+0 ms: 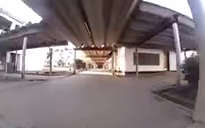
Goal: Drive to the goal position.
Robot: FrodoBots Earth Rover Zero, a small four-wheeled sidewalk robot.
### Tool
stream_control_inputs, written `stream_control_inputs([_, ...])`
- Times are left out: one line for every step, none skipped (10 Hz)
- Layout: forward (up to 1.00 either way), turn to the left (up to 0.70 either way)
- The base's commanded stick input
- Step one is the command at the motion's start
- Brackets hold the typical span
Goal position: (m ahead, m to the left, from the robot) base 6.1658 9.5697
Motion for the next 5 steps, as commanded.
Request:
stream_control_inputs([0.7, 0.0])
stream_control_inputs([0.7, 0.0])
stream_control_inputs([0.7, 0.0])
stream_control_inputs([0.7, 0.0])
stream_control_inputs([0.7, 0.0])
